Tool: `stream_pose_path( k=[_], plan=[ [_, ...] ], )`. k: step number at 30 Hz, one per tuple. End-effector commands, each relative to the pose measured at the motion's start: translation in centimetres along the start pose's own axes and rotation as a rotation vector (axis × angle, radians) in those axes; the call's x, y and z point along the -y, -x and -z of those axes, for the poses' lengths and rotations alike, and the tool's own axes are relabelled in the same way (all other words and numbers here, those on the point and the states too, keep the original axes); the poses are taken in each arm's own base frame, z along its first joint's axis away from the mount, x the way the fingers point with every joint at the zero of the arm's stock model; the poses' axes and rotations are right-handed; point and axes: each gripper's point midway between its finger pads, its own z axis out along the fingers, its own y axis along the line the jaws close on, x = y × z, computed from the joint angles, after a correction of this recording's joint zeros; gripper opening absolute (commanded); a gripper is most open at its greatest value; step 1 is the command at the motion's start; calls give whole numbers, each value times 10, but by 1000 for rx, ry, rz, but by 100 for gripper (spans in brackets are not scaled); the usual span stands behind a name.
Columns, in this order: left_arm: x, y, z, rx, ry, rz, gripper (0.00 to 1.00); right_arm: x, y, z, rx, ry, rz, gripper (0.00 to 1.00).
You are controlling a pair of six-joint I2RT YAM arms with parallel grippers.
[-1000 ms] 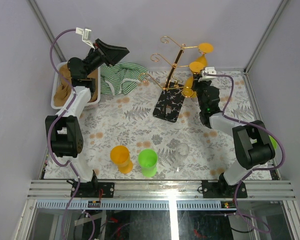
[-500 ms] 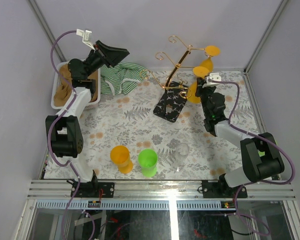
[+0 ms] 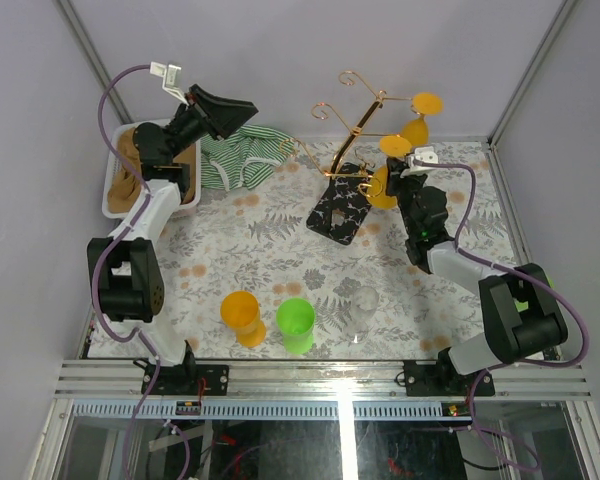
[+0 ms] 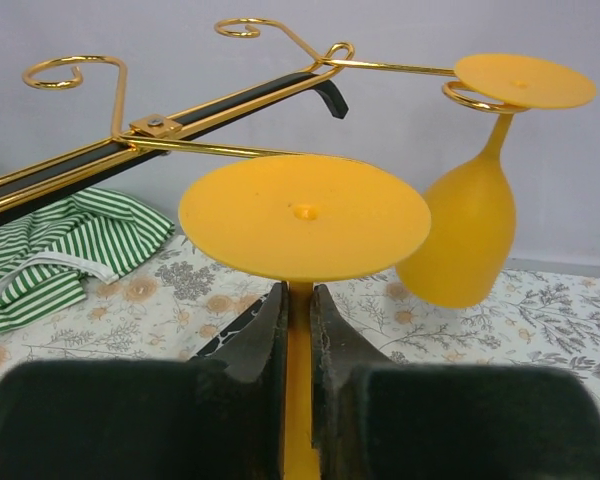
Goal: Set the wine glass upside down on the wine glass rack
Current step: Turn the wine glass upside down at the wine rack.
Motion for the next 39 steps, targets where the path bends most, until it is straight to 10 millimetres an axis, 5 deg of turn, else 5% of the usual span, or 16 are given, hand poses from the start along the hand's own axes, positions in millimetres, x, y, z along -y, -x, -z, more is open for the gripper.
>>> stream_pose_path(
  k=[1,6,11,15,27,34,39],
  plan=[
    [21,10,4,12,-43,-68,41,-15,23,-8,61,40,-29,12],
    [22,8,5,12,-42,-66,41,-13,20,3,42,33,-36,29],
    [21,7,5,9,-43,-65,41,-12,14,15,23,29,-39,58],
    [21,7,5,7,-43,-64,41,-6,13,26,14,3,-35,69],
    [2,5,6,-18,65,-73,40,29,27,82,-105,-130,14,74],
    [-23,3,11,-76,236,-103,40,77,68,125,-170,-353,117,87],
    [-19,3,17,-86,283,-113,40,90,93,119,-315,-437,191,89]
  ],
)
